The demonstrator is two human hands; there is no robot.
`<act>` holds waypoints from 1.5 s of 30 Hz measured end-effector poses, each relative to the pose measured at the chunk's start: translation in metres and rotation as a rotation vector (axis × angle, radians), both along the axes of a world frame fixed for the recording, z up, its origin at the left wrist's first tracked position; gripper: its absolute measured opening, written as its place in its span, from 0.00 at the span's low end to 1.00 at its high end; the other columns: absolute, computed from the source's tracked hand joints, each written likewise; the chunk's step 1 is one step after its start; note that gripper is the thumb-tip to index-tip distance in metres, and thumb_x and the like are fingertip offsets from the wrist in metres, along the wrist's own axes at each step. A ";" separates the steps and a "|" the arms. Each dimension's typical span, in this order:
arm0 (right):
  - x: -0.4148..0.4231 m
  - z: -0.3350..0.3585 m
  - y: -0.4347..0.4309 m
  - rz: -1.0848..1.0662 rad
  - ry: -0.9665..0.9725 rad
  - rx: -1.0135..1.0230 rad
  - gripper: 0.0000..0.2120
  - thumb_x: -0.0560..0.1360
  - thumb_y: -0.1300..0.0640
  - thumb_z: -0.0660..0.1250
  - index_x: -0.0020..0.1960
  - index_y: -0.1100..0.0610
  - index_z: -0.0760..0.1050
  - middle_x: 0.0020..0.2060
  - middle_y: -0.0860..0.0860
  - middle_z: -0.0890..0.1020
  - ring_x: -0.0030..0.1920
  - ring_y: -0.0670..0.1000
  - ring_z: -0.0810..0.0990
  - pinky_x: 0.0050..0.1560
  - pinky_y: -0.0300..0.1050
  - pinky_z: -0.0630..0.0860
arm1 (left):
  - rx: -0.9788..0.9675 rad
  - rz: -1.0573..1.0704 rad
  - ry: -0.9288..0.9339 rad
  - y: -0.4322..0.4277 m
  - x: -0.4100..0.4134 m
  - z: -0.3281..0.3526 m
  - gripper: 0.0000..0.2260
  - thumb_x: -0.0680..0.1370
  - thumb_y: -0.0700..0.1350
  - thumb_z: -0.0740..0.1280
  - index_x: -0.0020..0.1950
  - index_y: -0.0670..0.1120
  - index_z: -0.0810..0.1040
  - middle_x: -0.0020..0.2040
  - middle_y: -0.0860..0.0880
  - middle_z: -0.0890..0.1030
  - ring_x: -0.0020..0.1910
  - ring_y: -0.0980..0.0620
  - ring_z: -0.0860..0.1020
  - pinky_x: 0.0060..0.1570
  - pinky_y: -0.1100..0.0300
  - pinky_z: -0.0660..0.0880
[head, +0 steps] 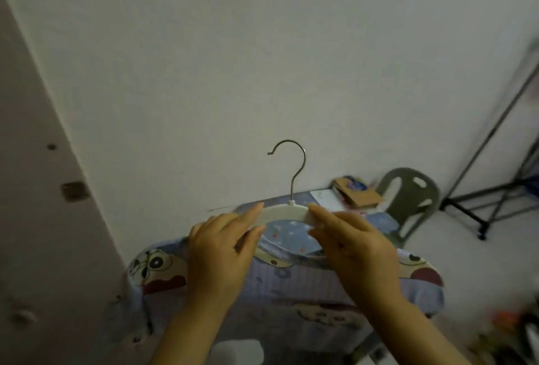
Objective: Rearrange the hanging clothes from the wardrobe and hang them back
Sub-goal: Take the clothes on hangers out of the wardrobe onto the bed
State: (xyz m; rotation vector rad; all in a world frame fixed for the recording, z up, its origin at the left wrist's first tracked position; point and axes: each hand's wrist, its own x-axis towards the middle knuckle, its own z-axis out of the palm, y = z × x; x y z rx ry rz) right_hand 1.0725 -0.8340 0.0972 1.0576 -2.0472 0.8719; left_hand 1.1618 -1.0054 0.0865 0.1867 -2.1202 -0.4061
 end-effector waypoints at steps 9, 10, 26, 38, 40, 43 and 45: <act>-0.037 -0.005 0.285 -0.505 -0.043 -0.076 0.16 0.69 0.59 0.74 0.56 0.55 0.80 0.39 0.51 0.82 0.31 0.49 0.78 0.26 0.42 0.77 | -0.038 -0.611 0.050 0.262 -0.137 0.008 0.16 0.73 0.49 0.64 0.54 0.42 0.81 0.38 0.46 0.83 0.34 0.45 0.80 0.36 0.47 0.77; -0.040 -0.005 0.319 -0.555 -0.042 -0.088 0.16 0.69 0.59 0.74 0.56 0.56 0.81 0.39 0.51 0.82 0.31 0.50 0.79 0.26 0.43 0.77 | -0.038 -0.657 0.051 0.295 -0.151 0.008 0.16 0.73 0.49 0.64 0.54 0.42 0.81 0.39 0.45 0.83 0.35 0.45 0.80 0.37 0.46 0.77; -0.100 -0.020 0.674 -1.075 -0.134 0.014 0.22 0.69 0.63 0.71 0.63 0.54 0.76 0.40 0.52 0.82 0.35 0.54 0.79 0.32 0.37 0.70 | 0.017 -1.143 -0.031 0.671 -0.309 -0.003 0.14 0.70 0.41 0.70 0.55 0.41 0.81 0.41 0.44 0.83 0.37 0.44 0.80 0.38 0.41 0.76; -0.287 -0.054 0.799 -1.125 -0.291 -0.070 0.22 0.71 0.62 0.72 0.63 0.51 0.76 0.34 0.49 0.76 0.33 0.50 0.71 0.30 0.43 0.67 | 0.001 -1.204 -0.104 0.804 -0.512 -0.034 0.14 0.71 0.46 0.69 0.56 0.46 0.82 0.39 0.48 0.83 0.36 0.46 0.79 0.39 0.49 0.72; -0.316 -0.061 0.815 -1.122 -0.352 -0.094 0.22 0.72 0.62 0.72 0.64 0.50 0.75 0.35 0.49 0.76 0.34 0.50 0.71 0.31 0.43 0.66 | 0.009 -1.200 -0.151 0.822 -0.543 -0.040 0.14 0.71 0.45 0.69 0.55 0.45 0.82 0.39 0.48 0.83 0.37 0.45 0.79 0.40 0.49 0.71; -0.353 -0.072 0.838 -1.120 -0.408 -0.111 0.22 0.72 0.62 0.71 0.64 0.50 0.75 0.34 0.47 0.72 0.34 0.49 0.69 0.30 0.37 0.61 | 0.000 -1.203 -0.221 0.846 -0.580 -0.050 0.13 0.71 0.45 0.70 0.54 0.45 0.82 0.39 0.48 0.83 0.37 0.45 0.80 0.41 0.48 0.72; -0.379 -0.079 0.854 -1.108 -0.451 -0.109 0.21 0.72 0.61 0.71 0.64 0.50 0.75 0.34 0.48 0.73 0.33 0.51 0.70 0.30 0.41 0.63 | -0.001 -1.192 -0.259 0.862 -0.606 -0.058 0.12 0.71 0.43 0.72 0.54 0.45 0.82 0.39 0.47 0.83 0.37 0.44 0.80 0.42 0.48 0.72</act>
